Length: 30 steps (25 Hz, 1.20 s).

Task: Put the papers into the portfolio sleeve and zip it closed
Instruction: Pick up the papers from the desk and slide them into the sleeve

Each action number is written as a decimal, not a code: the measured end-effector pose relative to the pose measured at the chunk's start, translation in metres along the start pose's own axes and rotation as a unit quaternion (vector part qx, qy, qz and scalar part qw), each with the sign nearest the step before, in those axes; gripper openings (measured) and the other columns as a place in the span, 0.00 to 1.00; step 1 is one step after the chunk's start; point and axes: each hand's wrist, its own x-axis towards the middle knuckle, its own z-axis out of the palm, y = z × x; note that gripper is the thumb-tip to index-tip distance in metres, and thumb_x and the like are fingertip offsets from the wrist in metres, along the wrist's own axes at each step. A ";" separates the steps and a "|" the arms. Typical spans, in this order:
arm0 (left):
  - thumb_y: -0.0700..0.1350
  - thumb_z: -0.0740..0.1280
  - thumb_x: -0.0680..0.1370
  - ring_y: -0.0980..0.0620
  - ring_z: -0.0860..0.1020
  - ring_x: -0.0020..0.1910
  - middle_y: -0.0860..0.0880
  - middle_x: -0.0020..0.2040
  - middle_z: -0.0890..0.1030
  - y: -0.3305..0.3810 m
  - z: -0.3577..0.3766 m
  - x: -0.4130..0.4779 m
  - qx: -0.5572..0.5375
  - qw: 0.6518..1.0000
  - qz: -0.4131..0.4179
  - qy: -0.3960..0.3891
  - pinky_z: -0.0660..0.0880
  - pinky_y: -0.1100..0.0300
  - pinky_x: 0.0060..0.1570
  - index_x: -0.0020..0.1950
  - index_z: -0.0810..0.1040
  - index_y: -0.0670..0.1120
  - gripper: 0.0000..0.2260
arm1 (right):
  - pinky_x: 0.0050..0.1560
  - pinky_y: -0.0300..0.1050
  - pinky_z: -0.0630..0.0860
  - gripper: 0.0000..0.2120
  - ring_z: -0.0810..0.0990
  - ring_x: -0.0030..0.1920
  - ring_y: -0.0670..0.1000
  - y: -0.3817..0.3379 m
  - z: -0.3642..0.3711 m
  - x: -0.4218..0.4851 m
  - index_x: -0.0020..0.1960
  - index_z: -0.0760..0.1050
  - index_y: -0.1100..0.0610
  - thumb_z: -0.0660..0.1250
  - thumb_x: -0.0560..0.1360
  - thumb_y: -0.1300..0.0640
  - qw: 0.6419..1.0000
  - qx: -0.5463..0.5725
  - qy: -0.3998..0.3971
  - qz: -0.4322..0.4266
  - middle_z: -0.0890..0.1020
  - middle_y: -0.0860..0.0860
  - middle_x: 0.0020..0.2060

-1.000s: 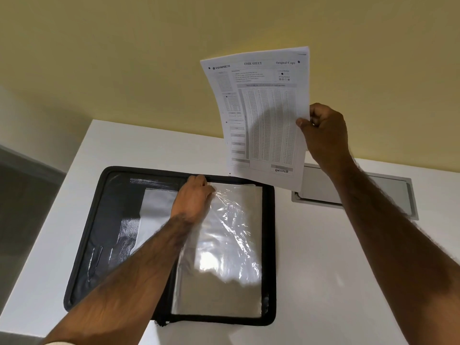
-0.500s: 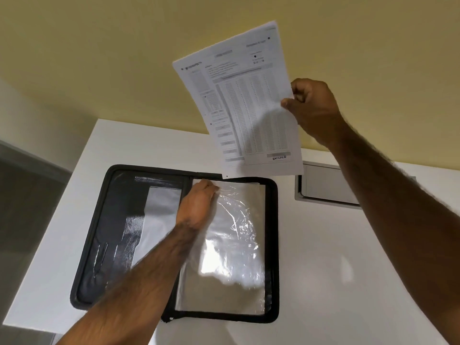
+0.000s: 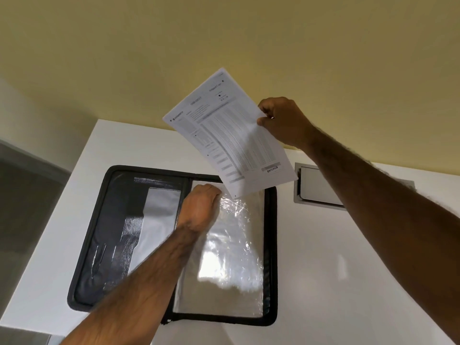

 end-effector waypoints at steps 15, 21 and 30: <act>0.51 0.62 0.83 0.54 0.77 0.41 0.55 0.45 0.78 0.049 -0.004 0.010 -0.013 0.994 0.070 -0.079 0.79 0.55 0.39 0.47 0.82 0.52 0.11 | 0.28 0.36 0.68 0.03 0.69 0.28 0.44 0.011 0.076 0.021 0.45 0.79 0.66 0.68 0.73 0.66 0.979 0.177 -0.010 0.098 0.74 0.47 0.31; 0.47 0.68 0.79 0.53 0.77 0.45 0.53 0.49 0.77 0.060 -0.009 0.013 -0.059 0.993 0.066 -0.077 0.80 0.56 0.44 0.51 0.85 0.51 0.06 | 0.32 0.39 0.69 0.04 0.72 0.32 0.48 0.021 0.088 0.019 0.46 0.78 0.68 0.68 0.73 0.66 0.971 0.201 -0.002 0.128 0.75 0.49 0.33; 0.45 0.67 0.81 0.52 0.77 0.47 0.51 0.49 0.77 0.079 -0.008 0.013 -0.085 0.992 0.045 -0.079 0.80 0.56 0.45 0.51 0.85 0.49 0.07 | 0.27 0.33 0.66 0.14 0.67 0.27 0.44 0.030 0.097 0.010 0.33 0.69 0.57 0.68 0.73 0.67 0.963 0.219 0.036 0.155 0.71 0.45 0.28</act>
